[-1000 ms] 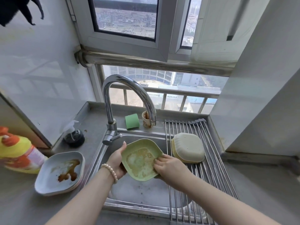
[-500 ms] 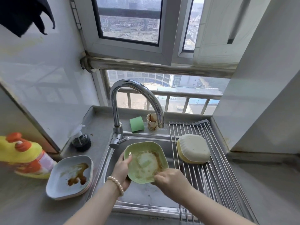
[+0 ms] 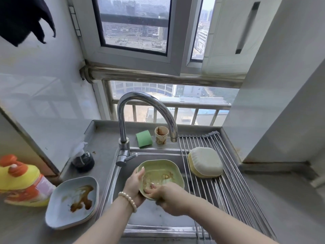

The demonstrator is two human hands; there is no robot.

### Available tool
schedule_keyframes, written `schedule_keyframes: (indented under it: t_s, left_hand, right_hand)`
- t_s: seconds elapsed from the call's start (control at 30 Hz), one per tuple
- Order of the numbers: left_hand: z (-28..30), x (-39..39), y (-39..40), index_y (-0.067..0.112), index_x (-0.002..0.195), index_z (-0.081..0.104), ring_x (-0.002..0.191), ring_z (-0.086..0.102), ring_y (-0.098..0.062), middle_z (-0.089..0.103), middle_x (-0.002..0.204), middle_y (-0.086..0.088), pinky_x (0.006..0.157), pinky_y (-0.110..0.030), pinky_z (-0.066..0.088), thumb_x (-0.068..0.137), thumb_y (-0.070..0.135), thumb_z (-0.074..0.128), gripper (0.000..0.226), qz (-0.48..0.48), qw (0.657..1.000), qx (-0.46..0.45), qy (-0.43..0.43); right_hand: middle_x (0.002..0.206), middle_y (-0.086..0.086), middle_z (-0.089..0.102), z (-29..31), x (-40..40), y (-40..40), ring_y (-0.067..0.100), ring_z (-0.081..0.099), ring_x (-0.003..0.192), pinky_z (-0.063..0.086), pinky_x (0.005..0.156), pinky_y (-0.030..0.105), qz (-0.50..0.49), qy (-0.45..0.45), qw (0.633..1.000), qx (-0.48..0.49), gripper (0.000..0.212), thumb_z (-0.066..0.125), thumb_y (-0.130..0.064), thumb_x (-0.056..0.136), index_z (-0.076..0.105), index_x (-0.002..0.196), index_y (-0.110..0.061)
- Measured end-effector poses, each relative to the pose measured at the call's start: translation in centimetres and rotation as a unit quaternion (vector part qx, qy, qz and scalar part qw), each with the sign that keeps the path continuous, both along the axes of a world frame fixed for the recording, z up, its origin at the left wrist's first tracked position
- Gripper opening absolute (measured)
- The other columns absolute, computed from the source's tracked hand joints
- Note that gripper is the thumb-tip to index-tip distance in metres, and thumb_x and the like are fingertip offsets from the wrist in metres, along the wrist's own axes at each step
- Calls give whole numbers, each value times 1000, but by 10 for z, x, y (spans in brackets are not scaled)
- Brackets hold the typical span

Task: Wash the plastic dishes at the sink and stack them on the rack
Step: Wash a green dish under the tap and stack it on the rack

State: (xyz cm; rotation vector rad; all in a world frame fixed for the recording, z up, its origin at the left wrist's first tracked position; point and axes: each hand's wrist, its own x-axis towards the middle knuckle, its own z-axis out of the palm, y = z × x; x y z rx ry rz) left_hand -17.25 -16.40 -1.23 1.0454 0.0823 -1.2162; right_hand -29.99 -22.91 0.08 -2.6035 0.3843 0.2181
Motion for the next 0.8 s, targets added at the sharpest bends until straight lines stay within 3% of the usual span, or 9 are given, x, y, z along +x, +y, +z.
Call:
schedule_keyframes:
  t_s: [0.1,0.23,0.3,0.4,0.5,0.57,0.63,0.73,0.8]
  left_hand:
    - [1,11,-3,10,109,56,84,62,-38,63,95,-21,65,-46,54,87,-13,36,37,0,1000,-1,-19]
    - [2,11,-12,10,111,54,85,58,-35,58,97,-18,71,-43,51,74,-24,31,55,-18,998,10,-66]
    - [0,12,-15,8,110,55,84,56,-28,56,99,-15,70,-37,50,75,-21,36,49,-19,993,22,-113]
    - [-4,8,-16,5,84,59,69,51,-19,55,82,-11,60,-29,41,74,20,65,19,-30,976,62,-206]
    - [-26,7,-22,9,76,58,70,54,-21,59,74,-9,70,-33,42,57,78,68,73,-74,957,89,-267]
    - [-30,3,-22,10,72,54,66,49,-16,53,67,-6,66,-30,39,53,82,67,76,-78,950,87,-290]
    - [-25,-3,-22,10,71,50,62,47,-16,52,64,-4,58,-29,38,60,66,77,63,-58,961,74,-258]
    - [-25,-11,-27,8,75,54,69,54,-21,59,73,-10,62,-33,44,74,49,69,43,1,987,60,-148]
    - [-22,-12,-33,4,86,62,76,62,-25,67,82,-12,70,-37,51,90,43,59,39,41,994,58,-81]
  right_hand:
    - [101,3,73,-6,-16,-4,20,64,96,49,88,29,-118,-108,984,75,23,65,-6,86,75,103,-15]
    - [66,-16,70,3,-28,-14,-2,65,70,51,73,17,-236,-202,910,274,15,75,9,72,76,83,-1]
    - [61,-10,69,10,-29,-24,-1,63,62,50,67,15,-277,-230,871,335,20,75,15,68,75,69,-5]
    - [58,-3,68,14,-27,-41,5,59,54,49,58,17,-362,-281,811,364,30,76,13,67,72,59,-15]
    - [59,0,68,11,-21,-55,10,59,58,48,56,17,-444,-326,724,414,17,73,7,74,71,67,-8]
    - [64,0,69,9,-13,-62,12,60,64,49,60,18,-479,-336,691,425,12,72,1,78,72,72,-9]
    - [68,-2,69,2,2,-69,14,60,71,48,62,15,-504,-338,695,387,12,70,-6,84,71,74,-13]
    - [79,-2,68,-6,31,-63,19,60,84,49,77,28,-516,-296,783,183,27,51,-27,98,68,81,-16]
    - [107,1,68,-8,47,-49,21,58,105,40,99,38,-481,-254,839,3,49,28,-46,100,67,105,-17]
